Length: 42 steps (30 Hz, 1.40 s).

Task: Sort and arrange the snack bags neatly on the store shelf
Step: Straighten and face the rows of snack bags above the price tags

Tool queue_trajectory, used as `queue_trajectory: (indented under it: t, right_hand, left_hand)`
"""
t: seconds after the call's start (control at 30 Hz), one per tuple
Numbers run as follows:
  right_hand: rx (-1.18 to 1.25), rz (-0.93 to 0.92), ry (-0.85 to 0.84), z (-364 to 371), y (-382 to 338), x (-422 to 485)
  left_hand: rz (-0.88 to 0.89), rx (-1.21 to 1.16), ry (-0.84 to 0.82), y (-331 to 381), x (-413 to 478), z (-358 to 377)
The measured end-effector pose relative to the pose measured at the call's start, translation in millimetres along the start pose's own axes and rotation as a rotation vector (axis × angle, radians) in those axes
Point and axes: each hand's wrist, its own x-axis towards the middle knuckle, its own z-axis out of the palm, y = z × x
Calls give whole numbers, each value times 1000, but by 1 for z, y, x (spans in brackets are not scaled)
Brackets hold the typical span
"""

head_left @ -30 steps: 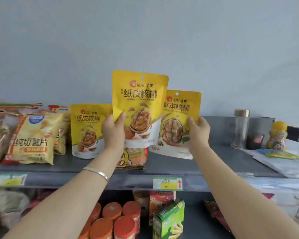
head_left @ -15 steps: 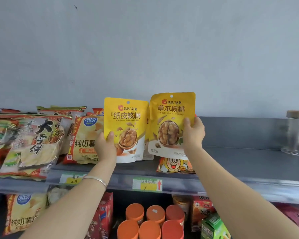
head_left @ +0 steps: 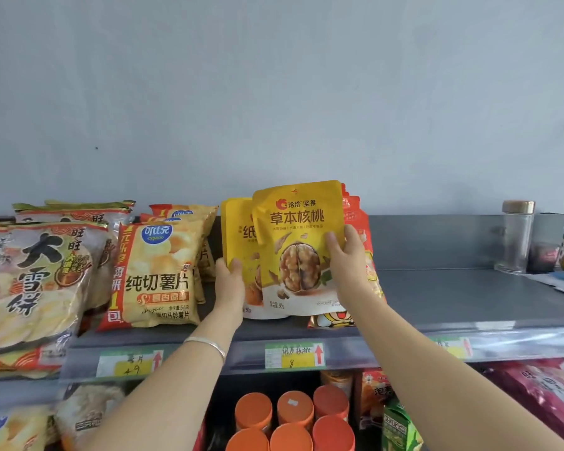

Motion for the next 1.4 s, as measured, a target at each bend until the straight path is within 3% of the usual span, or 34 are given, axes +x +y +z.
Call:
queue_trajectory:
  t: [0.1, 0.3, 0.5, 0.63, 0.97, 1.13, 1.4]
  right_hand:
    - [14, -33, -49, 15, -1, -9]
    - [-139, -90, -38, 52, 16, -25]
    - [-361, -131, -108, 51, 32, -36]
    - [-424, -99, -191, 38, 28, -41]
    - [-666, -145, -204, 26, 28, -51]
    - [-704, -162, -194, 26, 25, -52]
    - [-712, -147, -165, 27, 27, -50]
  left_hand:
    - [73, -25, 55, 9, -11, -10]
    - [373, 194, 112, 2, -28, -34]
    - [335, 326, -87, -6, -38, -35]
    - [329, 395, -87, -7, -37, -33]
    - [359, 584, -173, -11, -44, -38]
    - [387, 746, -124, -10, -45, -41]
    - [384, 723, -44, -12, -47, -37]
